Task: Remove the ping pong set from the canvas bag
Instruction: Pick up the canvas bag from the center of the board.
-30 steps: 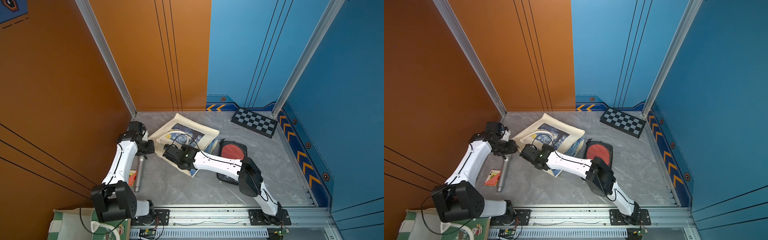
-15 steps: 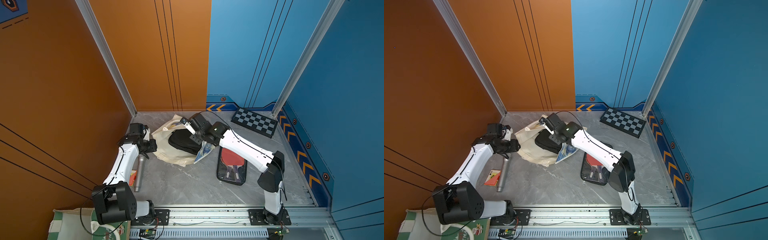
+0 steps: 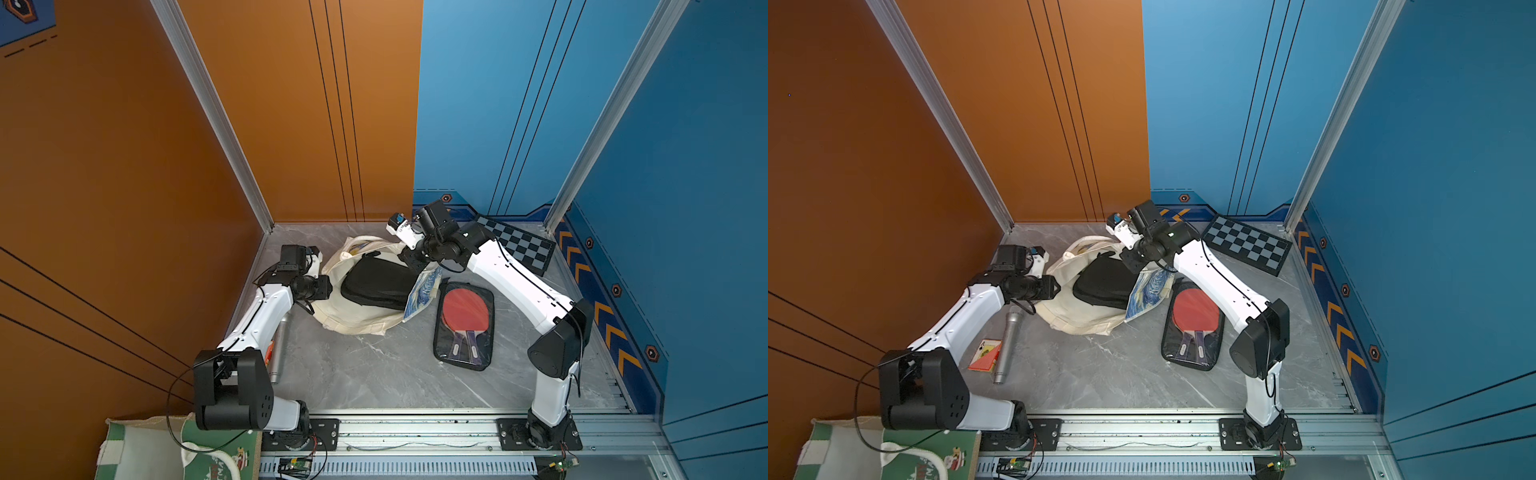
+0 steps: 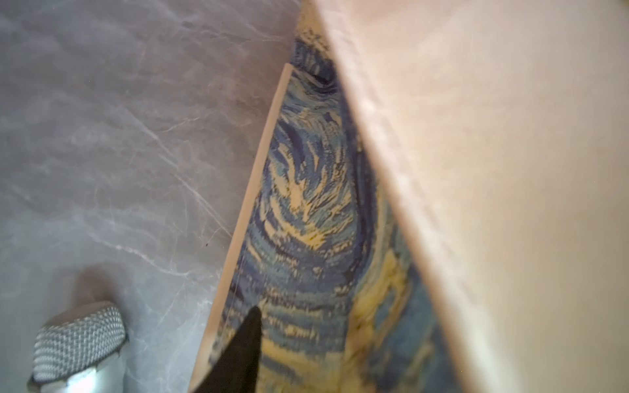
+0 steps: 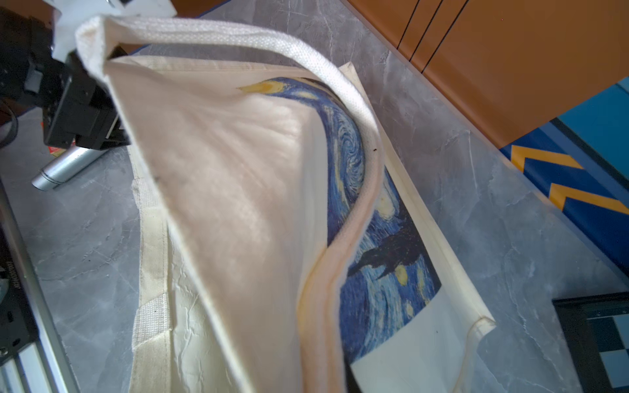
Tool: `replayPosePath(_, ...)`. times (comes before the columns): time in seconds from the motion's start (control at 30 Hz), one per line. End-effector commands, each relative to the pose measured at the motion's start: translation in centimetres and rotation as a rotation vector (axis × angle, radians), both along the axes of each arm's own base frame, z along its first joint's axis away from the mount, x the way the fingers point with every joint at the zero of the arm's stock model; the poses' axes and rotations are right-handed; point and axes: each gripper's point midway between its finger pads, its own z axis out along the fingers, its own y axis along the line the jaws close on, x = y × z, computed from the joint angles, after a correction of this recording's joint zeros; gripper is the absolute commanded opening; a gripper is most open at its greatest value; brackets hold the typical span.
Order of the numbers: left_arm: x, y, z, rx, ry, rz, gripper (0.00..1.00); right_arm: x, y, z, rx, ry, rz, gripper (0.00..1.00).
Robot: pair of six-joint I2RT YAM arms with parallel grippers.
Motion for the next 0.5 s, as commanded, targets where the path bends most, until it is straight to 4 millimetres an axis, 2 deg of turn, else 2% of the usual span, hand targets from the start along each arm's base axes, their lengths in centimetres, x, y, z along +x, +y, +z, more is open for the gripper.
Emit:
replayPosePath(0.0, -0.4, 0.4, 0.3, 0.05, -0.022, -0.019, 0.32, 1.0, -0.2, 5.6, 0.195, -0.025, 0.022, 0.0)
replayPosePath(0.03, -1.3, 0.5, -0.4, 0.066, -0.009, -0.029, 0.34, 1.6, -0.6, 6.1, 0.217, -0.019, 0.012, 0.0)
replayPosePath(0.23, -3.7, 1.7, 0.6, 0.174, -0.084, -0.033, 0.6, 3.3, -1.1, 6.9, 0.279, 0.009, 0.001, 0.0)
replayPosePath(0.33, -4.3, 2.8, 1.0, 0.212, -0.144, 0.022, 0.64, 3.6, -0.9, 6.8, 0.295, 0.026, 0.004, 0.0)
replayPosePath(0.47, -5.2, 2.0, 0.1, 0.166, -0.138, -0.018, 0.64, 3.9, -1.0, 6.9, 0.311, 0.039, 0.002, 0.0)
